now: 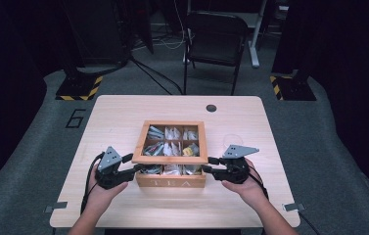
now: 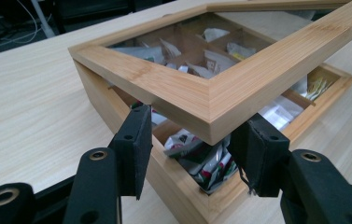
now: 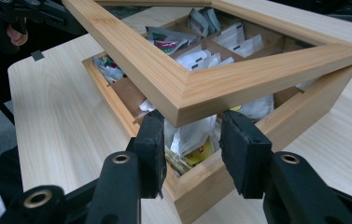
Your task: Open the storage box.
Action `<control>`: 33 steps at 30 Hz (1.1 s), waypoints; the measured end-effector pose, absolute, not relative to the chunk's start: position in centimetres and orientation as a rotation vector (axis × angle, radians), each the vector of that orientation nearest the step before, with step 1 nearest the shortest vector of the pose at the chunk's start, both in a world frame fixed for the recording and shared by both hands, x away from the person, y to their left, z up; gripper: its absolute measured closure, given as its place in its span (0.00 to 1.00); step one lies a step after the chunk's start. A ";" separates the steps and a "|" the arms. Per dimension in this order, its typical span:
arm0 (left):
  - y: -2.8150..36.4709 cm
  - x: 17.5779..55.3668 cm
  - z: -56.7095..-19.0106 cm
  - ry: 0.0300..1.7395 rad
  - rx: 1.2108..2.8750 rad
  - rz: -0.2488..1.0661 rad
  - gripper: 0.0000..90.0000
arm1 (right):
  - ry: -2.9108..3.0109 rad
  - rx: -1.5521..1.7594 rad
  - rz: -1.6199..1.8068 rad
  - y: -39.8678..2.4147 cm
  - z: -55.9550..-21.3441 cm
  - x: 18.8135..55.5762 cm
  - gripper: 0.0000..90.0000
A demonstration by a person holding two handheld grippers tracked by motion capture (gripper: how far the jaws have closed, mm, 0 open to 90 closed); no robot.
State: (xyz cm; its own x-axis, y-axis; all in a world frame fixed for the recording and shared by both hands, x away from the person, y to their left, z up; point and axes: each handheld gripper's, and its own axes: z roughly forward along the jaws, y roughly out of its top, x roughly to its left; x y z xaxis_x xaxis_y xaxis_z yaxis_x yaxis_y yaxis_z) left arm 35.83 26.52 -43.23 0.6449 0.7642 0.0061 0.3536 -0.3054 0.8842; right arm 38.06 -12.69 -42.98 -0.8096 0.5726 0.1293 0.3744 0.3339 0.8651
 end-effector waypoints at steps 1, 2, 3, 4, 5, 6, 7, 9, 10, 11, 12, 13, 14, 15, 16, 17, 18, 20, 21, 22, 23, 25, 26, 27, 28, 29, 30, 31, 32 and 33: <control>26.5 35.9 -43.1 0.881 1.903 0.543 0.54 | 2.393 0.862 1.472 -12.7 -42.9 38.1 0.66; 26.5 35.9 -43.0 0.877 1.901 0.537 0.54 | 2.391 0.854 1.475 -12.7 -42.8 38.2 0.66; 26.6 36.0 -42.9 0.870 1.899 0.546 0.54 | 2.388 0.864 1.477 -12.7 -42.7 38.2 0.66; 26.6 36.1 -42.7 0.867 1.903 0.540 0.54 | 2.386 0.863 1.478 -12.7 -42.6 38.3 0.65; 26.6 36.1 -42.6 0.866 1.898 0.547 0.54 | 2.389 0.861 1.472 -12.7 -42.4 38.4 0.65; 26.6 36.1 -42.4 0.865 1.902 0.543 0.54 | 2.388 0.852 1.471 -12.6 -42.3 38.5 0.65; 26.6 36.2 -42.3 0.859 1.899 0.548 0.55 | 2.387 0.853 1.469 -12.6 -42.2 38.5 0.64; 26.6 36.3 -42.0 0.856 1.895 0.553 0.55 | 2.384 0.843 1.464 -12.6 -42.0 38.6 0.64; 26.7 36.4 -41.9 0.851 1.896 0.558 0.55 | 2.381 0.837 1.462 -12.6 -41.9 38.6 0.64; 26.7 36.4 -41.7 0.846 1.895 0.564 0.55 | 2.379 0.838 1.463 -12.6 -41.7 38.6 0.63; 26.7 36.5 -41.6 0.845 1.896 0.563 0.55 | 2.371 0.841 1.463 -12.5 -41.6 38.6 0.62; 26.6 36.5 -41.4 0.844 1.888 0.571 0.55 | 2.367 0.831 1.463 -12.5 -41.5 38.7 0.61; 26.7 36.6 -41.2 0.837 1.900 0.571 0.55 | 2.365 0.834 1.463 -12.5 -41.4 38.7 0.61; 26.6 36.7 -41.1 0.835 1.899 0.578 0.55 | 2.364 0.831 1.459 -12.5 -41.2 38.7 0.61; 26.7 36.7 -40.9 0.828 1.902 0.581 0.55 | 2.363 0.818 1.456 -12.5 -41.1 38.8 0.61; 26.7 36.8 -40.8 0.827 1.902 0.585 0.55 | 2.361 0.811 1.454 -12.5 -41.0 38.9 0.60; 26.7 36.8 -40.7 0.827 1.895 0.589 0.55 | 2.360 0.816 1.454 -12.5 -40.9 38.9 0.60; 26.7 36.9 -40.5 0.819 1.899 0.588 0.56 | 2.355 0.816 1.455 -12.5 -40.8 39.1 0.60; 26.7 37.0 -40.4 0.820 1.898 0.585 0.56 | 2.355 0.825 1.456 -12.6 -40.7 39.1 0.60; 26.7 37.1 -40.3 0.818 1.895 0.585 0.56 | 2.353 0.822 1.455 -12.6 -40.6 39.3 0.60; 26.7 37.1 -40.2 0.821 1.891 0.584 0.56 | 2.351 0.826 1.459 -12.6 -40.5 39.4 0.60; 26.8 37.3 -40.0 0.820 1.882 0.579 0.56 | 2.342 0.828 1.463 -12.6 -40.3 39.5 0.59; 26.8 37.3 -39.9 0.819 1.881 0.576 0.56 | 2.340 0.825 1.460 -12.6 -40.2 39.6 0.59; 26.8 37.4 -39.8 0.817 1.879 0.581 0.56 | 2.335 0.825 1.459 -12.6 -40.0 39.6 0.59; 26.8 37.5 -39.8 0.818 1.875 0.580 0.56 | 2.330 0.824 1.459 -12.5 -39.8 39.7 0.59; 26.8 37.5 -39.7 0.814 1.881 0.577 0.56 | 2.328 0.819 1.453 -12.5 -39.7 39.7 0.58; 26.8 37.6 -39.6 0.812 1.877 0.585 0.56 | 2.328 0.812 1.451 -12.5 -39.6 39.8 0.58; 26.8 37.6 -39.5 0.807 1.883 0.583 0.56 | 2.326 0.809 1.448 -12.5 -39.4 39.9 0.58; 26.9 37.7 -39.4 0.805 1.885 0.579 0.56 | 2.323 0.809 1.448 -12.5 -39.3 40.0 0.57; 26.9 37.7 -39.4 0.805 1.885 0.576 0.56 | 2.323 0.810 1.447 -12.5 -39.2 40.1 0.57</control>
